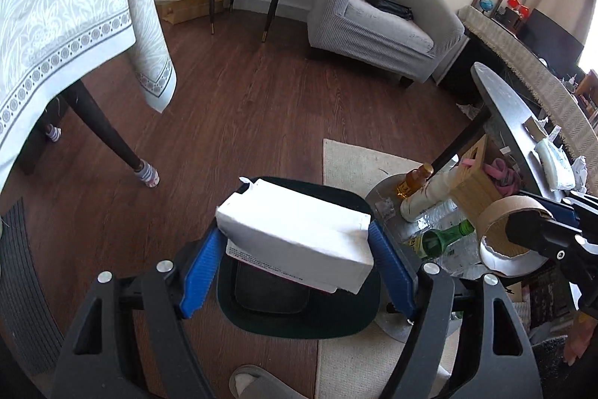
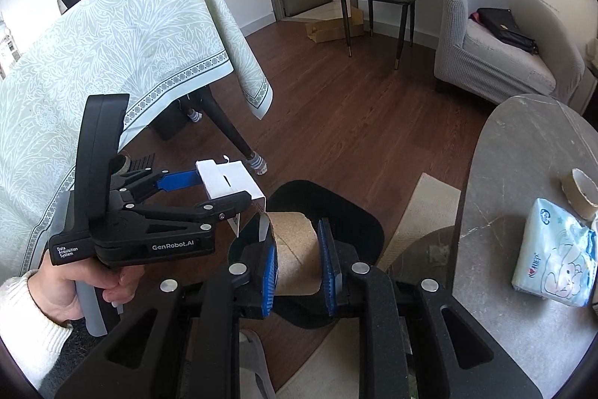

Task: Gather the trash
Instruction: 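Carry the white box and cardboard roll over the dark green trash bin with both tools, then open the left tool to drop the box while the right tool releases the roll into the bin, then move both open tools back over the table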

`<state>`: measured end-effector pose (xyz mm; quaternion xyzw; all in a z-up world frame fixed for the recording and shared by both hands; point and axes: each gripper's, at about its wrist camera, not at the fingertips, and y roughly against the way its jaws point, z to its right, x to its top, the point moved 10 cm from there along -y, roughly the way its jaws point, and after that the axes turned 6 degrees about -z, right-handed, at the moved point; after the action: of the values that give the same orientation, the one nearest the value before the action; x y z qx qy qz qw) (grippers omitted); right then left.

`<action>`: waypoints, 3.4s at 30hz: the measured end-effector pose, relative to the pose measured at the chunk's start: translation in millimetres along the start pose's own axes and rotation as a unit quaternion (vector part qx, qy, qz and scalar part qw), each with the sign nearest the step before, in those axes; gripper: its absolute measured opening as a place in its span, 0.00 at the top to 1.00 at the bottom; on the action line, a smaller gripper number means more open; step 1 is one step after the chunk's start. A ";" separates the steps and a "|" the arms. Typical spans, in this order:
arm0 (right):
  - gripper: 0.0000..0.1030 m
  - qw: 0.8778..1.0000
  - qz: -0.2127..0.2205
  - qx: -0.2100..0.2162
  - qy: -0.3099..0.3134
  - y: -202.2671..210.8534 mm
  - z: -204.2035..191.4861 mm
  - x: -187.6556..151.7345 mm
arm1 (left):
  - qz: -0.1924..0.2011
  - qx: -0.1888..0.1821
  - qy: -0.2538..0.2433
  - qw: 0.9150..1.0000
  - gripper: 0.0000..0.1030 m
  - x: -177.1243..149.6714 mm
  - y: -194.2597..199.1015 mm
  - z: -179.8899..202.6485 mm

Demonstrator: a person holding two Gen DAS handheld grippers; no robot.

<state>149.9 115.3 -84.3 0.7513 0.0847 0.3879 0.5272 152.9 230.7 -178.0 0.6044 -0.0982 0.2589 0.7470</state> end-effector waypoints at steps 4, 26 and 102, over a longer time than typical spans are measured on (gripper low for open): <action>0.80 1.000 -0.015 -0.008 0.003 -14.0 -4.0 -2.0 | -0.030 0.000 0.011 0.999 0.24 -9.6 -15.5 -10.4; 0.80 0.995 -0.088 -0.044 -0.022 -85.4 7.4 -29.9 | -0.058 0.018 0.029 0.998 0.20 -15.9 -30.0 -19.2; 0.39 0.978 0.116 -0.164 -0.052 152.6 154.5 -57.0 | 0.122 -0.145 -0.015 0.982 0.13 58.2 98.4 202.1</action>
<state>171.7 -93.1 -3.6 0.6783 -0.0953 0.4153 0.5986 186.1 66.9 -16.9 0.4769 -0.2192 0.3217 0.7881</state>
